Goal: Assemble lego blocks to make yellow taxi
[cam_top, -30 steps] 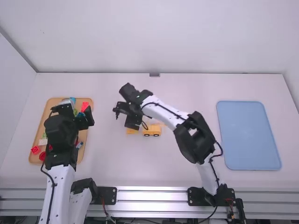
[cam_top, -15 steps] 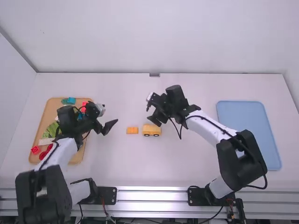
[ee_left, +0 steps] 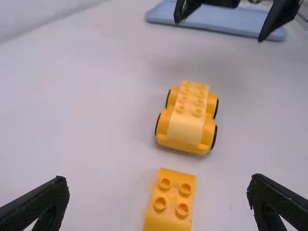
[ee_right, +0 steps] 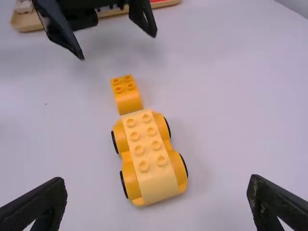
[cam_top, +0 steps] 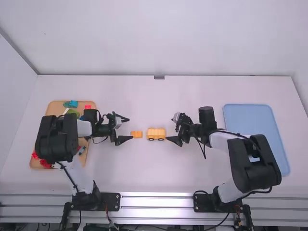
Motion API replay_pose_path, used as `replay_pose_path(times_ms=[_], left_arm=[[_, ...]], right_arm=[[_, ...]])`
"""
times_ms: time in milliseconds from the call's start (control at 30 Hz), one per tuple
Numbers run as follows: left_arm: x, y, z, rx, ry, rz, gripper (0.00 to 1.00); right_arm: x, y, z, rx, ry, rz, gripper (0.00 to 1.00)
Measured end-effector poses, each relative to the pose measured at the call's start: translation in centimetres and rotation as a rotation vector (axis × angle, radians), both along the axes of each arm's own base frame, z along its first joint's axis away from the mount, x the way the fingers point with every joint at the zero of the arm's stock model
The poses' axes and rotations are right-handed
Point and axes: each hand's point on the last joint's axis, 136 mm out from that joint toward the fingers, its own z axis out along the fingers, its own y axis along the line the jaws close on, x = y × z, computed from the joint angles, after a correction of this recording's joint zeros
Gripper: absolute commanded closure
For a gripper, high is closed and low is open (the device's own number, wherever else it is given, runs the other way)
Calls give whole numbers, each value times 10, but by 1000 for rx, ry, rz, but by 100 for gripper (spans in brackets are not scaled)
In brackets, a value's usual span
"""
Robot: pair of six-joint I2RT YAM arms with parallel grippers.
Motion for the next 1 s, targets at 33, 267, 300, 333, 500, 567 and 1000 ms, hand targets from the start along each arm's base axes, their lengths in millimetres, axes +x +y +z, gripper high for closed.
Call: replay_pose_path(times_ms=[33,267,300,333,500,567,1000], left_arm=[[-3,-7,-7,25,16,-36,1],[-16,-27,-35,228,6,-165,8],[-13,-27,-38,259,-8,-169,8],[-10,-26,-40,284,-20,-169,9],[-2,-18,-52,339,-40,-152,12],[1,-14,-53,342,-50,-137,16],[0,-11,-54,325,-54,-129,60]], right_arm=[[-1,-3,0,7,2,-2,1],[-9,4,1,16,-3,35,2],[-11,7,1,14,-7,46,2],[-13,10,1,12,-10,56,2],[-18,18,1,8,-18,83,2],[-18,21,2,11,-30,92,2],[-17,21,3,11,-39,92,2]])
